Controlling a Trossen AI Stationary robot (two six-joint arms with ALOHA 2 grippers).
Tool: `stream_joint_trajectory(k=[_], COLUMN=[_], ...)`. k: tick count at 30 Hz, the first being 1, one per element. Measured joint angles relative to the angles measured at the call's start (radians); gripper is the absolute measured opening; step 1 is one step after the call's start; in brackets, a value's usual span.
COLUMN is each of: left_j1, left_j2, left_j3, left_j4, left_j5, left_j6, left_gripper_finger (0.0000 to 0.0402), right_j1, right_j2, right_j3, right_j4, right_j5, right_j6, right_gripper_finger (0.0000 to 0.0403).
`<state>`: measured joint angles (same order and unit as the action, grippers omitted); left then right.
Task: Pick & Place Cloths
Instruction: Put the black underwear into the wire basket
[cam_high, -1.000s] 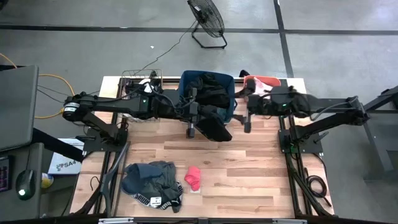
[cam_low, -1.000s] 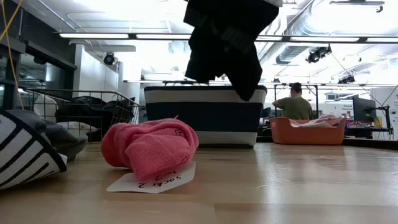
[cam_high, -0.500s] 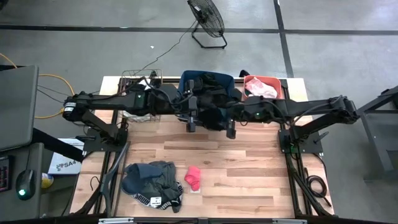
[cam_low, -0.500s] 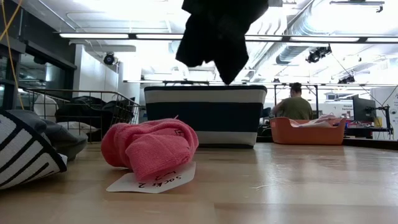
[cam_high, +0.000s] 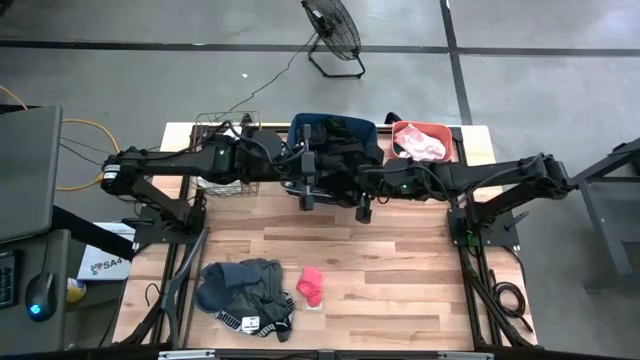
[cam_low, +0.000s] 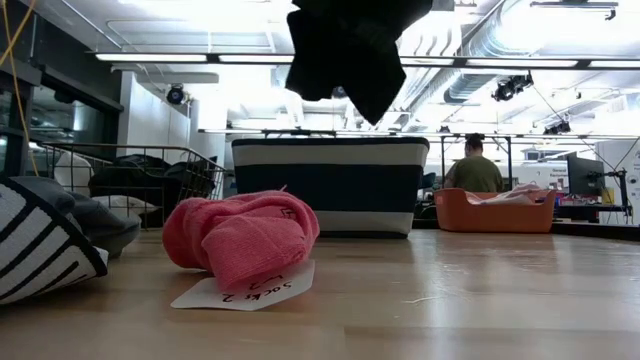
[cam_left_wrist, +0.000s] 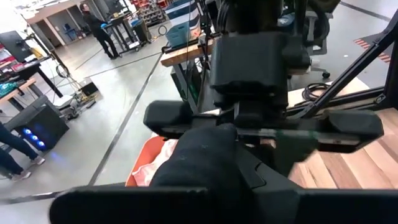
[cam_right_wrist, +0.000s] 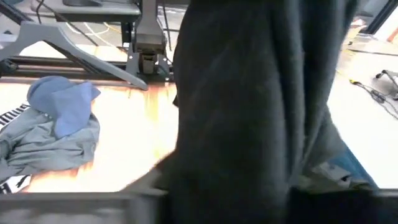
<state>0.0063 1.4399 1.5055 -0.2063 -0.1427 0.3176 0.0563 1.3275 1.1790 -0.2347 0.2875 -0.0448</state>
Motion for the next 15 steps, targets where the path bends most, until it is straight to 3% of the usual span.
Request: stream_joint_trajectory(k=[3,5,10,15], left_j1=[0.0,0.0,0.0,0.0], left_j2=[0.0,0.0,0.0,-0.018], left_j3=[0.0,0.0,0.0,0.0], left_j4=[-0.005,-0.012,-0.045,-0.093], left_j5=[0.0,0.0,-0.038,-0.05], left_j6=[0.0,0.009,0.027,0.055], left_gripper_finger=[0.0015,0.0024,0.007,0.0157], right_j1=[0.0,0.0,0.0,0.0], right_j2=[-0.012,-0.018,-0.038,-0.044], right_j3=[0.0,0.0,0.0,0.0], right_j4=[0.0,0.0,-0.007,-0.032], right_j5=[0.005,0.005,0.03,0.035], right_j6=[-0.001,-0.001,0.025,0.035], right_gripper_finger=[0.0052,0.0017,0.0009,0.0008])
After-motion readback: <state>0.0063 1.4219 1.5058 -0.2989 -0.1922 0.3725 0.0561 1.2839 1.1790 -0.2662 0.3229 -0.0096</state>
